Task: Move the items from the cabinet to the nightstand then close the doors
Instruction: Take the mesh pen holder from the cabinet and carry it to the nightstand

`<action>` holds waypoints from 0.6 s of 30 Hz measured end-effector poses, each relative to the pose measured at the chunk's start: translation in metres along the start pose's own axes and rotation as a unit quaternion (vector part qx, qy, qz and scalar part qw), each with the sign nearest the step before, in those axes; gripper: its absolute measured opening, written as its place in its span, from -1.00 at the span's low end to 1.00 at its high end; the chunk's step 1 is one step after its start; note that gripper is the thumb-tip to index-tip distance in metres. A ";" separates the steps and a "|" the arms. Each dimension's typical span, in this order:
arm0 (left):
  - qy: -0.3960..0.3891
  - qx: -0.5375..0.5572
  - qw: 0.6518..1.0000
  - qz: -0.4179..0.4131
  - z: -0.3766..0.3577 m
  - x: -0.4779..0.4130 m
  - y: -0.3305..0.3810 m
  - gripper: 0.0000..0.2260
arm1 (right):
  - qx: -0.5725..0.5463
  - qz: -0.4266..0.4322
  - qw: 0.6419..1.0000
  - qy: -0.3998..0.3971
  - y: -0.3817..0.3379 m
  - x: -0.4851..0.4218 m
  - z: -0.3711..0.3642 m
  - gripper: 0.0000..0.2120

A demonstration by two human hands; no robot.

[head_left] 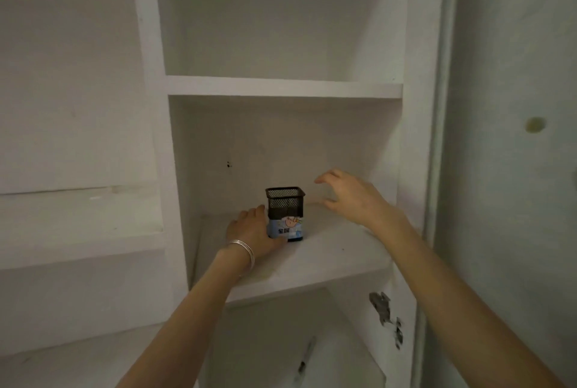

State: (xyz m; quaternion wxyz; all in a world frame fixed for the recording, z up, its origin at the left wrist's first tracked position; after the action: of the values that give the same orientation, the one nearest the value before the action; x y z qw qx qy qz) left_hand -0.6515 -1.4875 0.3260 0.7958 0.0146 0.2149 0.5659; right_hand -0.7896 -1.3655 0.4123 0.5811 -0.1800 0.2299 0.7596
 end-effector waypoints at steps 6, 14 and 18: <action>-0.053 0.031 0.998 0.019 -0.017 -0.023 -0.004 -0.09 | -0.068 0.037 0.997 -0.031 0.009 -0.029 -0.043 -0.60; -0.110 0.188 0.976 0.022 -0.020 -0.033 -0.003 -0.19 | -0.144 0.031 0.989 0.026 0.018 -0.038 -0.059 -0.79; -0.101 0.221 0.970 0.014 -0.014 -0.028 -0.005 -0.11 | -0.215 0.059 0.974 0.052 0.014 -0.040 -0.047 -0.92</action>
State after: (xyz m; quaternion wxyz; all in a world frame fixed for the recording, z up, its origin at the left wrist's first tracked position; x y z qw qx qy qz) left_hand -0.6595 -1.5174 0.3212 0.7826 0.2499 0.2530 0.5111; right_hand -0.7923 -1.4268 0.3969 0.4706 -0.3260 0.1015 0.8136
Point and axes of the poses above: each hand's wrist, its own x-axis away from the middle knuckle, its own z-axis out of the back of the hand, y = z × x, the point moved 7 cm from there along -x, towards the middle knuckle, and after that the axes turned 14 degrees about z, right-handed, at the moved point
